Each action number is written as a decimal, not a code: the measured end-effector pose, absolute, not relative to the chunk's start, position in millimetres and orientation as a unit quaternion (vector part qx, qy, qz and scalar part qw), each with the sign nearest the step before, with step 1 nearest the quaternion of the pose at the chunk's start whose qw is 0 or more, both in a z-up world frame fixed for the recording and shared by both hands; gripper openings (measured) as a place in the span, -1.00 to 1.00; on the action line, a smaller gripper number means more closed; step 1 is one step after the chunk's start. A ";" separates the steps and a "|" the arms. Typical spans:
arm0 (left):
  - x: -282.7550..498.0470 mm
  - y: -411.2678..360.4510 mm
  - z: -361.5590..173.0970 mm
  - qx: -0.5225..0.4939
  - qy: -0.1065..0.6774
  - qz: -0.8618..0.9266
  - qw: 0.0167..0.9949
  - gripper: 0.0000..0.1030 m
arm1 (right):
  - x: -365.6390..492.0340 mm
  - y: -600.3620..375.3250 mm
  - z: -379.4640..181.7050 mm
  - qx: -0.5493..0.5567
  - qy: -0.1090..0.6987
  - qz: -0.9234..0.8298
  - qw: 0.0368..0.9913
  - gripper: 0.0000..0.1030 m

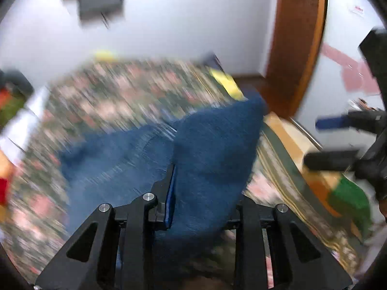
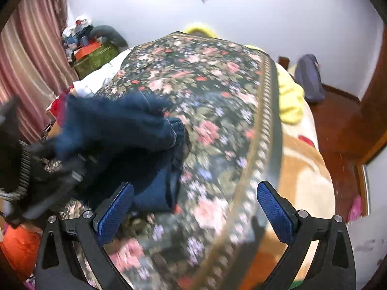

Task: Fold large clothes

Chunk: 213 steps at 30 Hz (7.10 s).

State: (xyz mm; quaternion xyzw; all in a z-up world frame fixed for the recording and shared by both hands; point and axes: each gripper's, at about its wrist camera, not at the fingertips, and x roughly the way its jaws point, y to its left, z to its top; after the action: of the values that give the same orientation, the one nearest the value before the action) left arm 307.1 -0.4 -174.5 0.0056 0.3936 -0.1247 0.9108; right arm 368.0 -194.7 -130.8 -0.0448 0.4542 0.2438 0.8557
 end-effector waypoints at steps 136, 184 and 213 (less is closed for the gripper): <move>298.6 221.9 -123.4 -0.248 0.435 -0.068 0.863 0.43 | 420.0 -37.2 -155.7 0.076 0.595 0.395 0.696 -0.12; 120.0 260.8 -224.8 -0.095 0.481 0.152 0.858 0.71 | 309.1 -2.2 -230.4 -0.155 0.564 0.414 0.698 0.64; 279.0 329.3 -222.5 -0.060 0.452 0.203 0.866 0.82 | 393.0 102.8 -238.9 -0.154 0.524 0.397 0.738 0.64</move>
State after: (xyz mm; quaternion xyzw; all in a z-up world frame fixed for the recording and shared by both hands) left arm 279.0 329.3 -222.5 -0.0601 0.4523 0.2031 0.8664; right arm 393.0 102.8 -238.9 -0.1542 0.5243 0.3965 0.7376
